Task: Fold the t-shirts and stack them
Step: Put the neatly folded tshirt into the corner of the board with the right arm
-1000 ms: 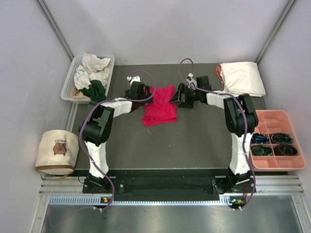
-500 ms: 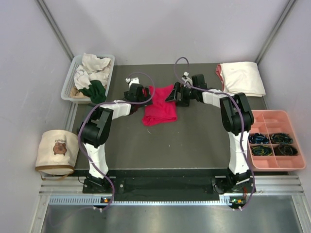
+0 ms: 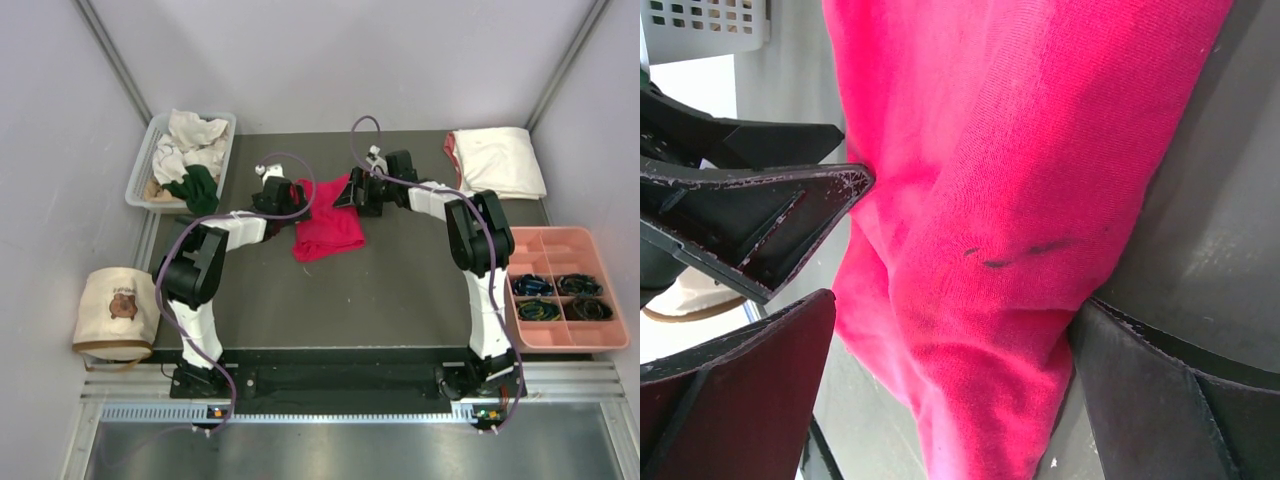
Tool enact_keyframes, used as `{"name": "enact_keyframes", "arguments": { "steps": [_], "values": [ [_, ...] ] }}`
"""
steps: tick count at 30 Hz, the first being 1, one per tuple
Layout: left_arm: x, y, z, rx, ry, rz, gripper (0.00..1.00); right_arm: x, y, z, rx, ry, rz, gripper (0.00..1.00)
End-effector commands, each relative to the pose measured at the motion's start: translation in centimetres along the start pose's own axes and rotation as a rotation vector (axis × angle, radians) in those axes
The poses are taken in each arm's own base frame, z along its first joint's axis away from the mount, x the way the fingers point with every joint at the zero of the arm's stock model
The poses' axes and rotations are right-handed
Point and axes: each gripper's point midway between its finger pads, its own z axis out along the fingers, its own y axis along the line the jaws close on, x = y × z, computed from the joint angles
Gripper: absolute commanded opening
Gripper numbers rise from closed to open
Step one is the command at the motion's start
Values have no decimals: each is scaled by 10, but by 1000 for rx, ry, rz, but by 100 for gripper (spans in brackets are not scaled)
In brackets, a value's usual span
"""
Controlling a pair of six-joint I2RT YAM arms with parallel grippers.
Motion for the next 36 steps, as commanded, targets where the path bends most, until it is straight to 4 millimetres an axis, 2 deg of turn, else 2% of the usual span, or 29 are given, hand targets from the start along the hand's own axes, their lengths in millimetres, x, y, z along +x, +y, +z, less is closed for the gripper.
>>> {"name": "enact_keyframes", "arguments": {
  "steps": [1,9,14,17,18,20,22,23,24,25,29,30,32,33,35,36],
  "values": [
    [37,14,-8,-36,123,-4,99,60,-46,24,149,143,69,97],
    [38,13,-9,-31,125,-4,99,76,-40,34,153,196,53,94],
    [39,13,-9,-27,128,-5,99,82,-39,34,160,212,45,84],
    [39,13,-9,-26,129,-9,99,85,-37,34,162,223,39,74],
    [39,12,-9,-25,129,-6,99,86,-37,35,162,227,40,65],
    [40,13,-10,-24,131,-8,99,87,-36,36,159,230,35,56],
    [40,13,-10,-24,130,-8,99,86,-35,37,152,232,35,39],
    [41,13,-10,-24,131,-8,99,87,-35,38,145,235,36,29],
    [40,13,-11,-24,131,-8,99,87,-35,38,144,238,42,11],
    [40,13,-11,-24,130,-8,99,87,-34,38,140,239,40,1],
    [30,10,-21,-14,108,-12,99,87,-33,39,133,260,30,0],
    [19,6,-29,1,80,-18,99,87,-34,39,134,269,18,0],
    [14,7,-42,-2,78,-19,99,84,-37,35,172,273,3,0],
    [1,4,-55,8,46,-20,99,82,-37,32,189,270,-17,0],
    [-8,4,-68,14,22,-18,99,64,-31,23,238,225,-69,0],
    [-19,3,-81,19,-7,-19,99,64,-33,15,270,240,-86,0]
  ]
}}
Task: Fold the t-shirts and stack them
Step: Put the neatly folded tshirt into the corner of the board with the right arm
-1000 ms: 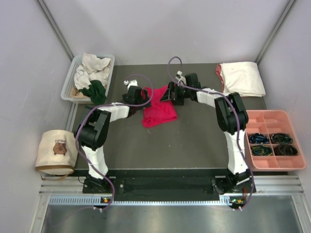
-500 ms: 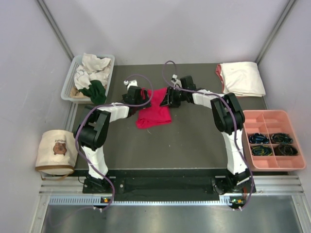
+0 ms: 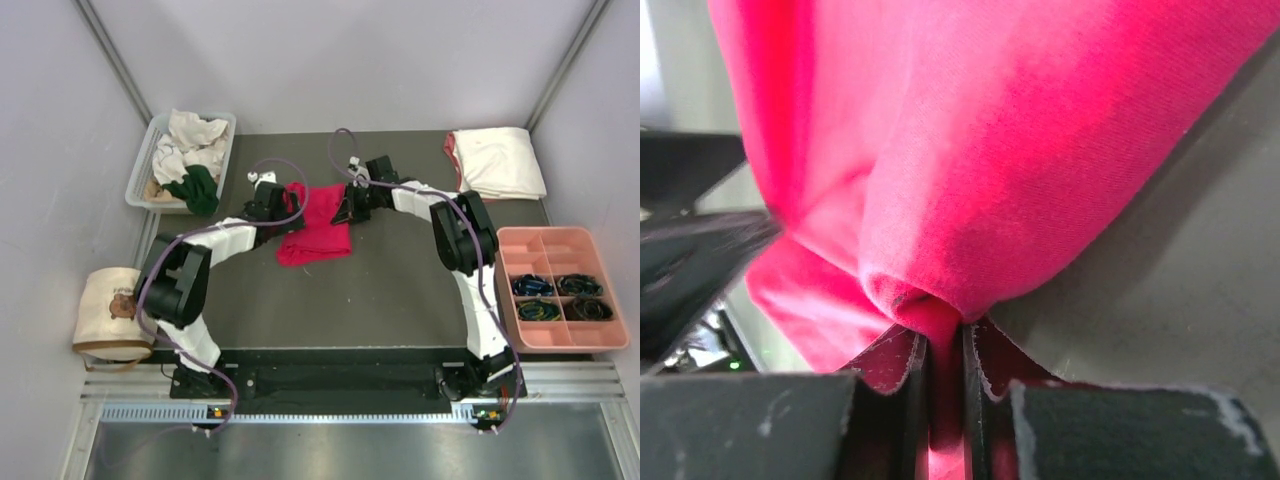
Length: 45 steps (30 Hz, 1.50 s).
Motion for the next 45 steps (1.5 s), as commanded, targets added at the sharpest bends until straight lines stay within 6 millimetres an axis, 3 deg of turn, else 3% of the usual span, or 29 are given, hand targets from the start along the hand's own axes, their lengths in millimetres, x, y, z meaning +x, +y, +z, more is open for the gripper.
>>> {"name": "enact_keyframes", "arguments": {
  "steps": [1,4,5,7,13,28,38,45],
  "values": [
    [-34,-7,-53,35,-85,-7,99,11,-28,-17,255,58,-73,0],
    [-43,-5,-71,33,-117,-8,99,-1,-32,-43,373,60,-126,0],
    [-43,-5,-77,37,-124,-11,99,-21,-33,-57,428,9,-150,0],
    [-41,-4,-82,43,-119,-9,99,-39,-35,-76,485,-22,-167,0],
    [-25,-1,-90,66,-87,-18,99,-87,-70,-137,659,-119,-137,0],
    [8,15,-97,58,-26,-13,99,-154,-145,-264,1088,-264,-185,0],
    [22,16,-90,58,26,-23,99,-197,-193,-319,1324,-300,-350,0],
    [31,18,-76,34,66,-25,99,-235,-171,-358,1262,-474,-407,0]
  ]
}}
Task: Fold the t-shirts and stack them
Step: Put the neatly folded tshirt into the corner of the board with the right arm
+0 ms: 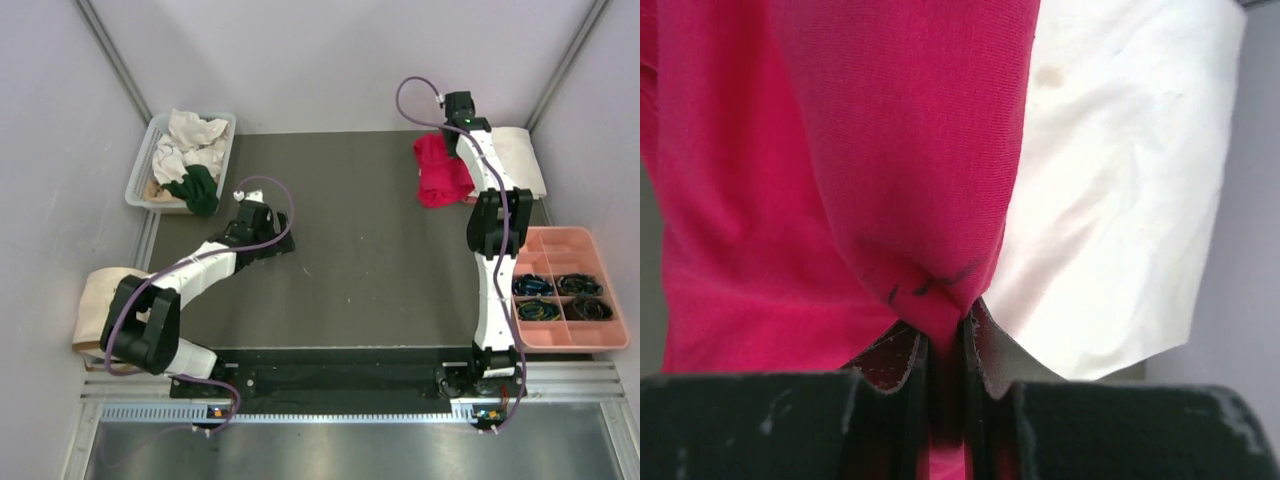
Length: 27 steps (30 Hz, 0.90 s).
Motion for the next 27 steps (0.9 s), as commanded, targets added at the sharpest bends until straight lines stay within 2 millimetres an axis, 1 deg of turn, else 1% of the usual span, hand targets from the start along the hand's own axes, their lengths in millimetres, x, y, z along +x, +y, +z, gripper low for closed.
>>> {"name": "enact_keyframes", "arguments": {
  "steps": [1,2,3,6,7,9,10,17,18,19,20,21,27],
  "values": [
    [-1,-2,10,-4,11,-19,99,-74,-56,-41,62,-253,60,0],
    [-2,-3,12,-5,9,-27,99,-80,-60,-44,69,-273,57,0],
    [-1,-4,13,-3,15,-28,99,-87,-67,-52,75,-299,63,0],
    [2,-5,18,-3,26,-37,99,-98,-81,-66,88,-343,78,0],
    [4,-4,20,-7,33,-39,99,-102,-89,-75,92,-364,89,0],
    [4,-5,22,-4,36,-45,99,-106,-95,-83,82,-384,109,0],
    [6,-4,24,-6,42,-46,99,-111,-98,-94,80,-405,116,0],
    [9,-7,28,5,53,-57,99,-119,-115,-121,110,-444,116,0],
    [8,-7,27,6,50,-57,99,-120,-116,-123,110,-450,118,0],
    [8,-6,27,2,49,-51,99,-115,-131,-119,127,-442,132,0],
    [8,-5,26,-3,52,-47,99,-115,-133,-121,128,-447,136,0],
    [8,-5,26,-3,49,-46,99,-113,-140,-119,136,-442,142,0],
    [7,-3,26,-13,52,-37,99,-97,-153,-100,153,-399,152,0]
  ]
}}
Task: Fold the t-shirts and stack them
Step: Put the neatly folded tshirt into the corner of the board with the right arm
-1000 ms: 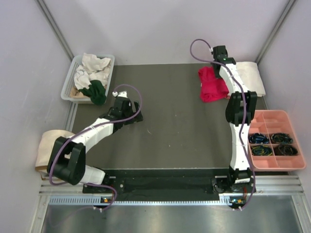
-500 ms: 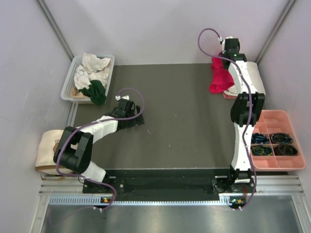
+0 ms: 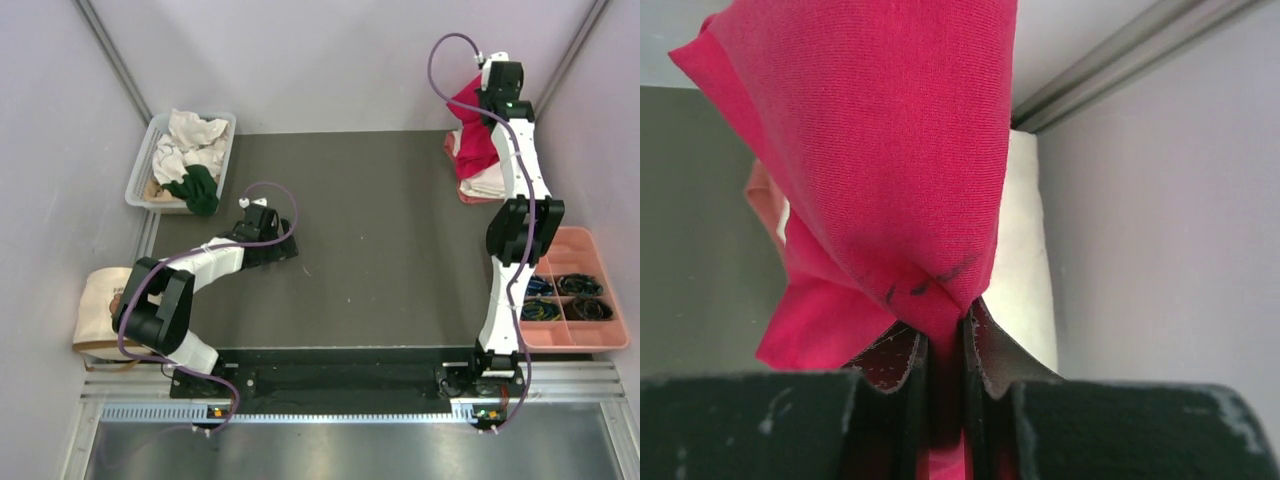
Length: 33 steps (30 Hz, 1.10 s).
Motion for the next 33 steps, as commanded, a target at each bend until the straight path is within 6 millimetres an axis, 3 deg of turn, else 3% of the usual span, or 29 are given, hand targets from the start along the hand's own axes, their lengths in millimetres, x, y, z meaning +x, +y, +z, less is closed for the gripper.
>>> {"name": "enact_keyframes", "arguments": {
  "steps": [1,7,11,13,22,26,30,33],
  "values": [
    [-23,-13,-2,29,-58,-2,99,-32,-55,-18,94,-109,58,0],
    [-19,-13,3,27,-34,1,99,8,-67,12,98,-30,76,0],
    [-17,-13,8,22,-25,0,99,35,-60,35,75,26,86,0],
    [-13,-11,11,19,-11,-3,99,39,-57,39,68,35,85,0],
    [-10,-14,16,32,2,-11,99,26,-61,31,65,0,108,0],
    [-8,-14,17,34,5,-9,99,13,-51,21,26,-27,123,0],
    [-9,-16,14,49,-3,-17,99,-15,-22,2,-25,-74,91,0],
    [-10,-16,12,55,-12,-24,99,-40,20,-18,-92,-121,47,0]
  ]
}}
